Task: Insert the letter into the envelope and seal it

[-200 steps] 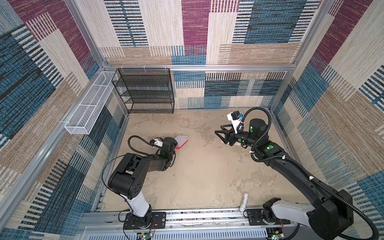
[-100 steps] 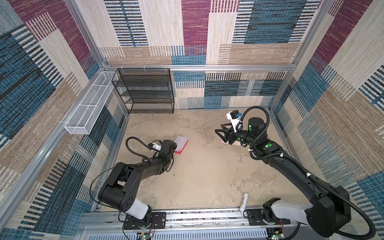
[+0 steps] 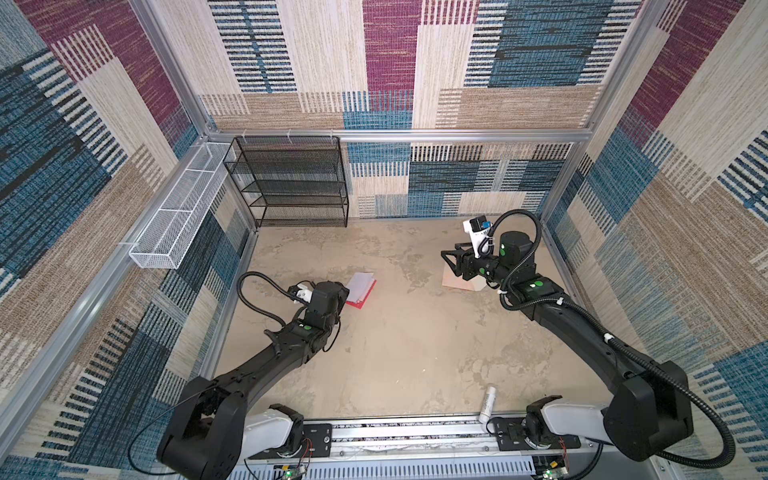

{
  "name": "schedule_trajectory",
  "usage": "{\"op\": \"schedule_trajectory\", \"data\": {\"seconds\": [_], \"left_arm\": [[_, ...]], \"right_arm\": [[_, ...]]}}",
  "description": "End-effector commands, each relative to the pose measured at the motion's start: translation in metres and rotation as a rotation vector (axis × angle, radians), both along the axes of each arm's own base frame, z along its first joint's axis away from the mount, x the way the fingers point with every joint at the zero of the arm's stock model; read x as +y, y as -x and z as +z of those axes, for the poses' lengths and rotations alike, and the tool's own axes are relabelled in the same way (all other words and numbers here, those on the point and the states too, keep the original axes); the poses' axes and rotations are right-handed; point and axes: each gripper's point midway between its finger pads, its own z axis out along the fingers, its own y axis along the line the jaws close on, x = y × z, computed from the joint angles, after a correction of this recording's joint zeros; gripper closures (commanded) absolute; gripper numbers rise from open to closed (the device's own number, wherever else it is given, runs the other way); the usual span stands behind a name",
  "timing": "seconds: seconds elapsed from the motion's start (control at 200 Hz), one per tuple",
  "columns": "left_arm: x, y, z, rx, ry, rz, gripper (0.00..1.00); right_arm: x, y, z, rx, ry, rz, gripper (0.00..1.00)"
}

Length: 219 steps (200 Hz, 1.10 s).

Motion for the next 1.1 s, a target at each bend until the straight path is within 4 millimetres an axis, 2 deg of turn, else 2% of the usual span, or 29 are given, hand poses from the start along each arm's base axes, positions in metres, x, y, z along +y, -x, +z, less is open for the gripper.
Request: {"op": "schedule_trajectory", "data": {"seconds": [0.0,0.14,0.22,0.531,0.661,0.882,1.092], "left_arm": [[0.005,0.011,0.007,0.022,-0.109,-0.058,0.18],[0.001,0.013,0.032,-0.004,-0.160,-0.130,0.19],[-0.008,0.010,0.045,-0.008,-0.188,-0.202,0.20],[-0.071,-0.021,0.083,-0.024,-0.271,-0.573,0.25],[-0.098,-0.032,0.093,-0.040,-0.249,-0.697,0.26],[-0.138,-0.040,0.104,-0.071,-0.210,-0.875,0.27],[-0.179,-0.057,0.099,-0.068,-0.128,-1.029,0.31]], "right_arm": [[-0.021,-0.019,-0.003,0.005,-0.034,-0.113,0.39],[-0.053,-0.038,-0.025,0.078,-0.082,-0.258,0.40],[-0.070,-0.047,-0.037,0.126,-0.129,-0.338,0.40],[-0.129,-0.067,-0.082,0.331,-0.255,-0.558,0.40],[-0.151,-0.079,-0.106,0.470,-0.285,-0.603,0.40],[-0.177,-0.104,-0.117,0.537,-0.292,-0.629,0.39],[-0.199,-0.124,-0.139,0.584,-0.296,-0.647,0.37]]}}
